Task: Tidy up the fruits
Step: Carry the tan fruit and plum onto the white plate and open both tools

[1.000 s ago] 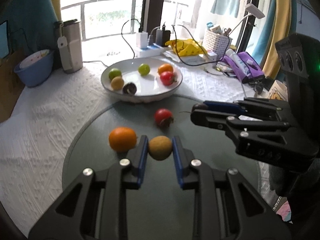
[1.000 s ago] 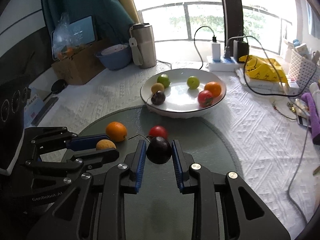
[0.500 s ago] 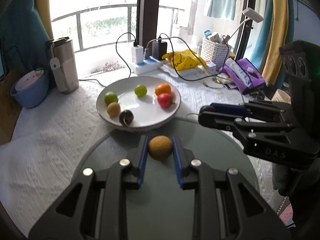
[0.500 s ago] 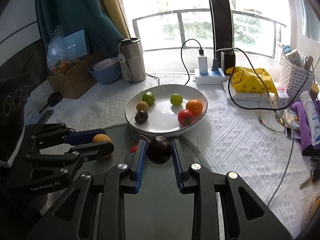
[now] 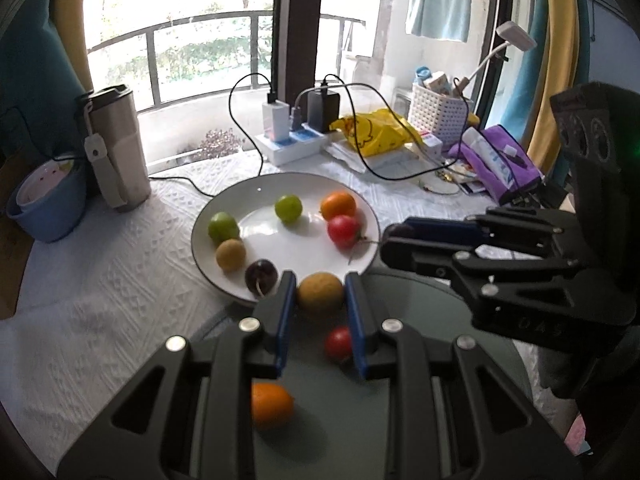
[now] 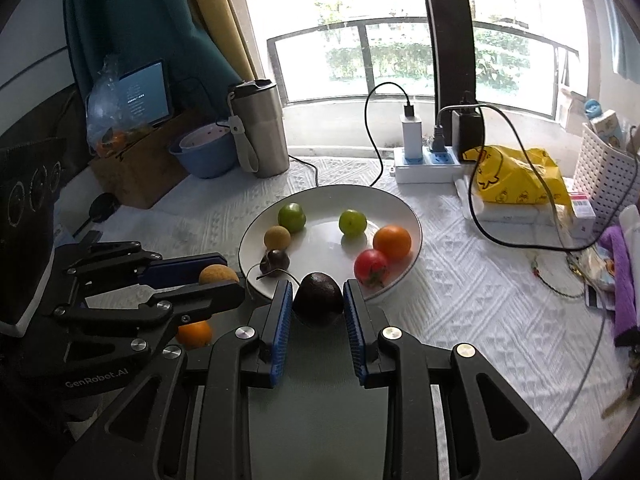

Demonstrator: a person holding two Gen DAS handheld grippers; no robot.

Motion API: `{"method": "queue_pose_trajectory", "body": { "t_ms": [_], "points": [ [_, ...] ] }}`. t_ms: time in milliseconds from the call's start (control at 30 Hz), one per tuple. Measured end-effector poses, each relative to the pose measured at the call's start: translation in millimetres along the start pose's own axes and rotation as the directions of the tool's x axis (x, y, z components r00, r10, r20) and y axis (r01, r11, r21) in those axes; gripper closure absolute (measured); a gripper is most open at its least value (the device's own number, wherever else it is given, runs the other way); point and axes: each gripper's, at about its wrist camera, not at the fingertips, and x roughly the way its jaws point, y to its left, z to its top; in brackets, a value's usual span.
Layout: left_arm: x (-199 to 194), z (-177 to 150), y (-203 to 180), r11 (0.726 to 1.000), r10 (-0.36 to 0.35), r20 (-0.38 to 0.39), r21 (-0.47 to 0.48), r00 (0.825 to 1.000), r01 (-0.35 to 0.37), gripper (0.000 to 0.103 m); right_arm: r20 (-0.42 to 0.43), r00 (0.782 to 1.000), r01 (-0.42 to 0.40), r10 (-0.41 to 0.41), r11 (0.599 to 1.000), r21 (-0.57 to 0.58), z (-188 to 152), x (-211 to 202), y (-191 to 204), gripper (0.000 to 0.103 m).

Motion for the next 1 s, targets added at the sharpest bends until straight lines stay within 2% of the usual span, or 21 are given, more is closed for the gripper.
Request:
{"method": "queue_pose_trajectory", "body": {
  "t_ms": [267,533,733,1000],
  "points": [
    [17.3,9.9,12.0,1.000,-0.018,-0.005,-0.011,1.000,0.018,0.077,-0.031,1.000,0.004,-0.003,1.000,0.007,11.2,27.7,-7.4,0.075],
    [40.1,12.2,22.4,0.999,-0.037,-0.045,-0.037,0.998,0.035,0.077,-0.093,0.996,0.000,0.004,0.999,0.042,9.6,55.4,-19.0,0.075],
    [54.0,10.3,24.4,0.997,-0.055,-0.070,-0.049,0.996,0.052,0.077,-0.091,0.996,0.018,-0.012,0.998,0.061,12.5,60.9,-29.7,0.075],
    [58.0,14.3,25.4,0.997,-0.063,-0.056,-0.051,0.996,0.060,0.077,-0.085,0.994,0.067,-0.064,0.997,0.036,18.5,71.8,-34.1,0.075]
  ]
}}
